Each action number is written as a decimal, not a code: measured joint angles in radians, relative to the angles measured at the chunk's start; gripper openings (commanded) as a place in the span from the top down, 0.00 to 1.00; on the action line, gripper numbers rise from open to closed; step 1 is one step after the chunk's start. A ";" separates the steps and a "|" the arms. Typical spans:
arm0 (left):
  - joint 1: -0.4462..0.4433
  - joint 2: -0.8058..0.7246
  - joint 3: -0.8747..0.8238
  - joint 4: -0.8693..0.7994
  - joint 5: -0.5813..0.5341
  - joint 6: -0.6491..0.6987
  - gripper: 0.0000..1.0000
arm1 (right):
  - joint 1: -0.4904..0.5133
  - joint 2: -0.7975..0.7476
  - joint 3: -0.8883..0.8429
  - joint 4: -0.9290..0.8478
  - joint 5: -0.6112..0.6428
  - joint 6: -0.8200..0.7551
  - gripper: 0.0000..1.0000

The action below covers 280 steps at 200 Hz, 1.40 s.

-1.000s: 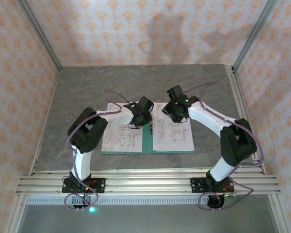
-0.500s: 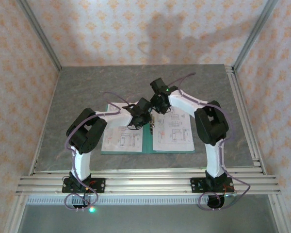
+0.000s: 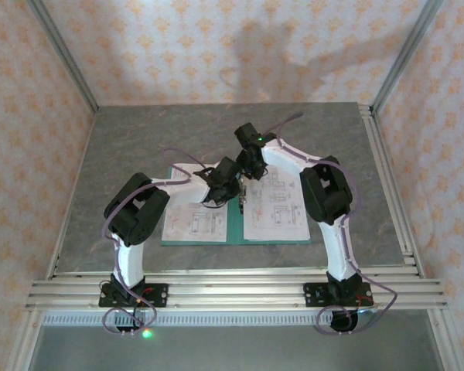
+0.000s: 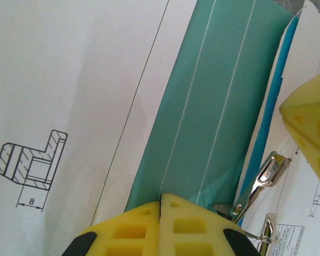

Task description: Put the files into the folder

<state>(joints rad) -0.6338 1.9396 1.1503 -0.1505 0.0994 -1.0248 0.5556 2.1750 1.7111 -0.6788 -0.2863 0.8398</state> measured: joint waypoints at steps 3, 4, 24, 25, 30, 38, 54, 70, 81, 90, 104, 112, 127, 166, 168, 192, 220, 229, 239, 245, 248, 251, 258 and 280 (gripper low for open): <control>0.000 0.000 -0.001 0.002 0.000 0.000 1.00 | 0.000 0.001 0.000 -0.002 -0.001 0.000 0.88; 0.000 0.000 -0.002 0.003 0.000 0.000 1.00 | 0.000 0.001 0.000 -0.002 -0.001 0.000 0.88; 0.002 -0.001 -0.006 0.010 0.002 -0.006 1.00 | 0.000 0.003 0.000 -0.009 -0.005 -0.004 0.88; 0.002 -0.002 -0.006 0.011 0.002 -0.007 1.00 | 0.000 0.003 0.000 -0.009 -0.005 -0.004 0.88; 0.002 -0.002 -0.007 0.012 0.003 -0.008 1.00 | 0.000 0.003 0.000 -0.011 -0.007 -0.004 0.88; 0.002 -0.002 -0.008 0.013 0.003 -0.008 1.00 | 0.000 0.003 0.000 -0.012 -0.010 -0.005 0.89; 0.002 -0.002 -0.009 0.014 0.005 -0.013 1.00 | 0.000 0.003 0.000 -0.012 -0.014 -0.006 0.89; 0.002 -0.002 -0.009 0.014 0.005 -0.019 1.00 | 0.000 0.003 0.000 -0.012 -0.022 -0.007 0.89; 0.002 -0.002 -0.009 0.014 0.005 -0.023 1.00 | 0.000 0.003 0.000 -0.012 -0.026 -0.007 0.89; 0.002 -0.002 -0.009 0.014 0.005 -0.024 1.00 | 0.000 0.003 0.000 -0.011 -0.028 -0.007 0.89; 0.002 -0.003 -0.013 0.020 0.005 -0.026 1.00 | 0.002 0.002 -0.003 -0.008 -0.030 -0.007 0.89; 0.002 -0.004 -0.014 0.022 0.005 -0.026 1.00 | 0.003 -0.002 -0.010 -0.003 -0.033 -0.006 0.89; 0.002 -0.005 -0.016 0.024 0.005 -0.028 1.00 | 0.006 -0.019 -0.037 0.016 -0.037 -0.005 0.89; 0.002 -0.006 -0.022 0.033 0.005 -0.046 1.00 | 0.011 -0.131 -0.135 0.058 -0.057 0.011 0.89; 0.002 -0.006 -0.022 0.033 0.005 -0.049 1.00 | 0.011 -0.137 -0.140 0.059 -0.059 0.012 0.89; 0.002 -0.006 -0.022 0.035 0.005 -0.055 1.00 | 0.021 -0.203 -0.190 0.087 -0.074 0.028 0.89; 0.002 -0.014 -0.041 0.058 0.005 -0.075 1.00 | 0.029 -0.247 -0.238 0.109 -0.092 0.042 0.89; 0.002 -0.019 -0.053 0.071 0.005 -0.079 1.00 | 0.028 -0.254 -0.253 0.119 -0.098 0.047 0.89; 0.002 -0.024 -0.063 0.087 0.005 -0.086 1.00 | 0.028 -0.262 -0.274 0.126 -0.100 0.050 0.89; 0.002 -0.027 -0.069 0.093 0.005 -0.089 1.00 | 0.028 -0.266 -0.285 0.127 -0.100 0.053 0.88; 0.002 -0.028 -0.072 0.097 0.005 -0.092 1.00 | 0.028 -0.267 -0.290 0.127 -0.100 0.054 0.88; 0.002 -0.031 -0.074 0.098 0.005 -0.094 1.00 | 0.028 -0.269 -0.295 0.127 -0.098 0.056 0.88; 0.002 -0.036 -0.079 0.098 0.005 -0.098 1.00 | 0.028 -0.271 -0.301 0.126 -0.096 0.058 0.88; 0.002 -0.061 -0.095 0.078 0.005 -0.105 1.00 | 0.026 -0.272 -0.296 0.120 -0.077 0.056 0.88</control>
<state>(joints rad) -0.6323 1.8790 1.0550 -0.0723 0.1047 -1.1294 0.5816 1.9026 1.4155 -0.5591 -0.3634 0.8963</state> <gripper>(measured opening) 0.044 0.120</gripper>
